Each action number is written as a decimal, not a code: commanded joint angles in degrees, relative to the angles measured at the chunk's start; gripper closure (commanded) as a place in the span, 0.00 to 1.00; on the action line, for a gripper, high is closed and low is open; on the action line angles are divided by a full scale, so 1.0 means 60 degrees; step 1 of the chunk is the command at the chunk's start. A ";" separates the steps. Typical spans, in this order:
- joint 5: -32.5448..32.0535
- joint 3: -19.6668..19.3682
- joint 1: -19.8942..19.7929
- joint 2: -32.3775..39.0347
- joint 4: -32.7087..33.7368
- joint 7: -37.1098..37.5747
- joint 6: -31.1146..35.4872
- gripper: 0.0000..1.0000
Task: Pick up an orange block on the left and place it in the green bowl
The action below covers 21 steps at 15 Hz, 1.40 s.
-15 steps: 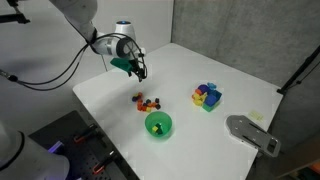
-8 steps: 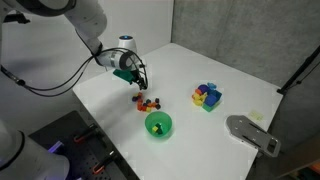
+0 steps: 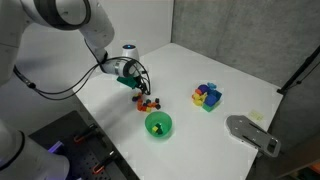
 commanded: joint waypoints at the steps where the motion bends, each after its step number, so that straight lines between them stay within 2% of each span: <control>1: 0.0092 -0.0117 0.0114 0.0529 0.0581 -0.0265 0.0130 0.00; 6: 0.0129 -0.0137 0.0182 0.0983 0.0973 -0.0237 0.0302 0.00; 7: 0.0139 -0.0154 0.0204 0.1056 0.1031 -0.0217 0.0345 0.25; 8: 0.0150 -0.0163 0.0213 0.1122 0.1075 -0.0205 0.0370 0.27; 9: 0.0157 -0.0177 0.0224 0.1178 0.1121 -0.0200 0.0376 0.34; 11: 0.0164 -0.0212 0.0241 0.1269 0.1206 -0.0192 0.0370 0.53; 16: 0.0130 -0.0369 0.0364 0.1120 0.1211 -0.0112 0.0328 0.92; 21: 0.0101 -0.0657 0.0451 0.0338 0.0923 -0.0019 0.0047 0.90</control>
